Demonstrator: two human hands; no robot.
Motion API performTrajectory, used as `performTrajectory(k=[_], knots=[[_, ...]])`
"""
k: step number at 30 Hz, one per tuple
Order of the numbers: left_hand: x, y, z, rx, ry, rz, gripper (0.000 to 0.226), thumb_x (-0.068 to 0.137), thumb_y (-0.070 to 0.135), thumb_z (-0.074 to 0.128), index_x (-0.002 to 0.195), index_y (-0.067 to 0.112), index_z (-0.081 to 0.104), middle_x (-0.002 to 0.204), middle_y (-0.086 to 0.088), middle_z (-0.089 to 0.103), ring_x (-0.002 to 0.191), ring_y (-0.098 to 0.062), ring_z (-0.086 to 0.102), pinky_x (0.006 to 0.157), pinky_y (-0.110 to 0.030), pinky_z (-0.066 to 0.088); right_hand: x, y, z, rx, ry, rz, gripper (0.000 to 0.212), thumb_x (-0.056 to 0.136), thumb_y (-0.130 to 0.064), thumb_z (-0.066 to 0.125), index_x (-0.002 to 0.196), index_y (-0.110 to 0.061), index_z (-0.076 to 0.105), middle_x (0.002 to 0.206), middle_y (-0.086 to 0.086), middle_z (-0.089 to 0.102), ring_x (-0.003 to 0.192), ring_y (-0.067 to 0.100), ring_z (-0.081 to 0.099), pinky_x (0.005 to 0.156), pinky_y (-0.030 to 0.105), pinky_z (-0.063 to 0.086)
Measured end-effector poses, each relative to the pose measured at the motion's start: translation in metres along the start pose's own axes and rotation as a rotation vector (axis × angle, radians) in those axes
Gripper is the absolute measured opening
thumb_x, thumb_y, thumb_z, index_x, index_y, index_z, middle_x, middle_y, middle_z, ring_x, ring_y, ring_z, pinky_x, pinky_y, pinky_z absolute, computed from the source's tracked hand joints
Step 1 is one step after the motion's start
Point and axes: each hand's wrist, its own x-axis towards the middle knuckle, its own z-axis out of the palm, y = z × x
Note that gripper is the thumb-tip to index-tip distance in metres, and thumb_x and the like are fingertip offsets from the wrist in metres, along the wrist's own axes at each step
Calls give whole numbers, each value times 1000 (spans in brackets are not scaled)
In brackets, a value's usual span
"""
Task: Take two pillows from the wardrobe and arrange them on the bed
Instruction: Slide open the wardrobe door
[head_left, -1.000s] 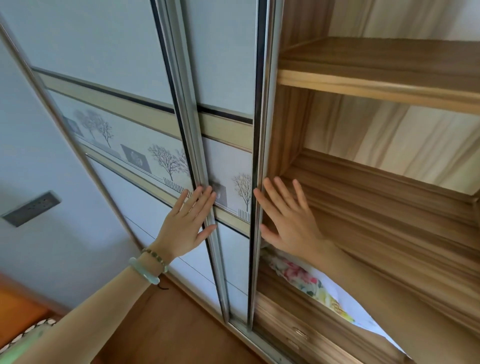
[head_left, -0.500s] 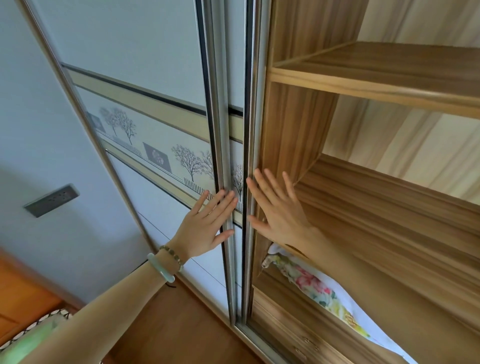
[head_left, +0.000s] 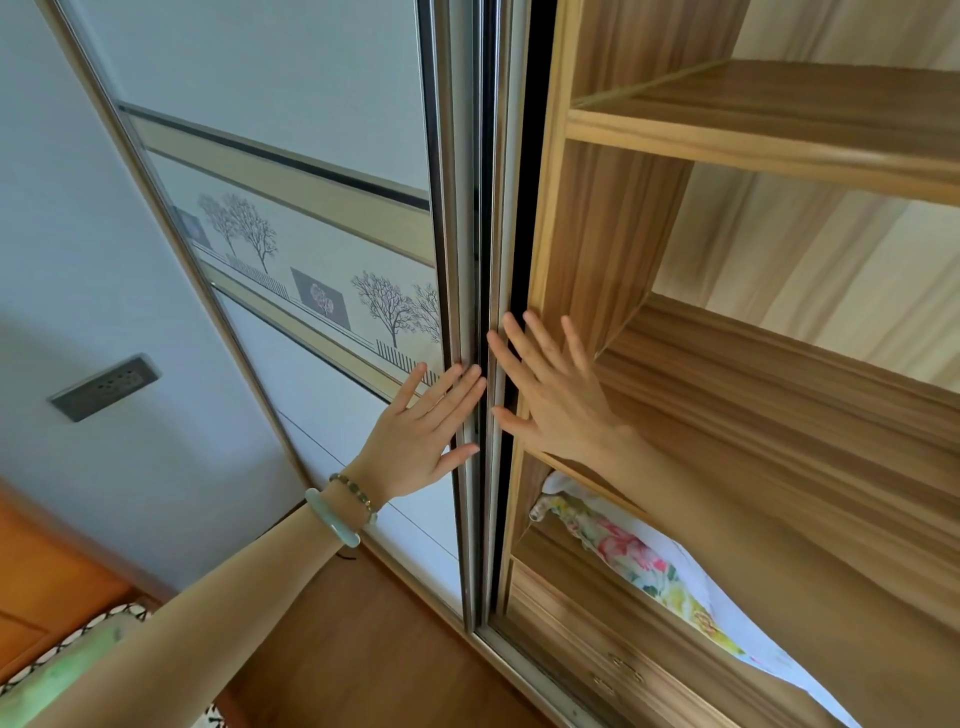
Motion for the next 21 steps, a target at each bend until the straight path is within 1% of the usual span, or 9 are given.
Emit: performTrajectory(k=[3, 5, 7, 10, 14, 16, 19, 21], knots=[[0, 2, -2, -4, 18, -4, 67, 99, 51, 40, 148, 6, 35, 156, -10, 32, 145, -26, 29, 117, -54, 24, -2, -1, -6, 8, -17, 3, 78, 90, -57, 37, 152, -17, 11, 159, 8, 4, 147, 26, 3, 117, 53, -3], [0, 6, -3, -18, 33, -4, 67, 100, 51, 39, 148, 6, 35, 156, -10, 31, 146, -25, 25, 118, -53, 21, -8, -2, -10, 32, -28, 7, 76, 91, -55, 37, 152, -17, 12, 159, 9, 8, 147, 27, 4, 117, 53, -3], [-2, 11, -3, -42, 31, 21, 67, 100, 52, 38, 149, 6, 34, 157, -11, 30, 147, -24, 22, 119, -52, 19, -18, -3, -13, 53, -37, 10, 76, 91, -55, 38, 152, -17, 13, 159, 10, 11, 147, 27, 6, 117, 53, -2], [-3, 23, 0, -108, 23, 67, 69, 99, 53, 41, 149, 5, 35, 157, -13, 30, 147, -26, 22, 119, -52, 19, -42, -5, -18, 83, -53, 47, 75, 92, -55, 39, 151, -17, 15, 159, 13, 12, 147, 28, 7, 117, 53, 2], [0, 45, 7, -215, 19, 100, 73, 99, 56, 35, 151, 6, 27, 157, -14, 28, 148, -27, 21, 119, -52, 17, -98, -9, -25, 101, -88, 167, 73, 92, -53, 42, 151, -20, 14, 158, 14, 13, 147, 29, 8, 117, 53, 9], [6, 60, 12, -293, 15, 136, 74, 99, 58, 33, 152, 6, 25, 158, -14, 27, 148, -28, 21, 120, -52, 16, -133, -10, -29, 105, -107, 247, 72, 91, -52, 45, 151, -20, 19, 158, 13, 15, 147, 29, 10, 117, 53, 12], [12, 91, 22, -417, 14, 177, 73, 100, 57, 34, 150, 4, 27, 156, -16, 30, 147, -29, 23, 120, -52, 17, -185, -17, -34, 118, -159, 358, 70, 90, -49, 48, 149, -17, 28, 156, 15, 21, 145, 31, 16, 115, 54, 18], [10, 116, 30, -492, -21, 197, 73, 99, 56, 36, 148, 2, 30, 154, -19, 31, 146, -31, 25, 119, -52, 19, -218, -24, -38, 136, -230, 431, 69, 89, -49, 49, 147, -15, 31, 155, 16, 23, 144, 33, 19, 113, 55, 23]])
